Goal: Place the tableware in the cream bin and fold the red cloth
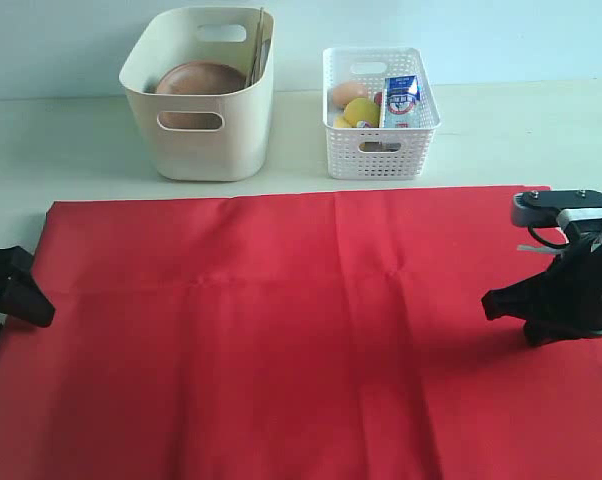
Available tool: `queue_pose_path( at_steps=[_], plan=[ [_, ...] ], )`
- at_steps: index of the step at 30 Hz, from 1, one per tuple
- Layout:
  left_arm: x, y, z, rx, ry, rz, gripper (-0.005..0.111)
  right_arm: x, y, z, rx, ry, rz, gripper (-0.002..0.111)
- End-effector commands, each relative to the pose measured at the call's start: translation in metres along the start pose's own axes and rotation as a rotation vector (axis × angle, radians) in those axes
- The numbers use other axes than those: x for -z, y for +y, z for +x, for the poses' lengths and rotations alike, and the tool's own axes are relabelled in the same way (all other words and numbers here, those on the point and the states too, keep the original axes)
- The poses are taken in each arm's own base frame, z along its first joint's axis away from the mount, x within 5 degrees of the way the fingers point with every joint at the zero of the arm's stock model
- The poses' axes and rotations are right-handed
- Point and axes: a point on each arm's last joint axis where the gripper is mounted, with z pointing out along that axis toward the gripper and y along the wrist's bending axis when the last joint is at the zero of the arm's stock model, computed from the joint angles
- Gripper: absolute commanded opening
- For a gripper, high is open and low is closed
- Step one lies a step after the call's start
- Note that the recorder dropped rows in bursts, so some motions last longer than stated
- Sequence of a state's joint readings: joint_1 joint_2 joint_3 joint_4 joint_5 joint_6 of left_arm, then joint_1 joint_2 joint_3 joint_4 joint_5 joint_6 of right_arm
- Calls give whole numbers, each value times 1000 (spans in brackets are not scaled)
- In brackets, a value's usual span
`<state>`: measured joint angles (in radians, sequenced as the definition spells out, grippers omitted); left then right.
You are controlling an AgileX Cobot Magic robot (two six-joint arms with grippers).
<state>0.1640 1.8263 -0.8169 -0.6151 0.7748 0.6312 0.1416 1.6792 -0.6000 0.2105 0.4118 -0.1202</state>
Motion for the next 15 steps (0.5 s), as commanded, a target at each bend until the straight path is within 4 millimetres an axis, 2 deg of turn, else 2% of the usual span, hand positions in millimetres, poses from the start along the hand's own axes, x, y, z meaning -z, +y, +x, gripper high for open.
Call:
queue_pose_path(
  at_steps=[1,15],
  plan=[
    [-6,4,0,1,10,3,68,-6,0,1,12,17,6,0],
    [-12,-8,3,-72,50,174,68,-6,0,1,10,16,5,0]
  ],
)
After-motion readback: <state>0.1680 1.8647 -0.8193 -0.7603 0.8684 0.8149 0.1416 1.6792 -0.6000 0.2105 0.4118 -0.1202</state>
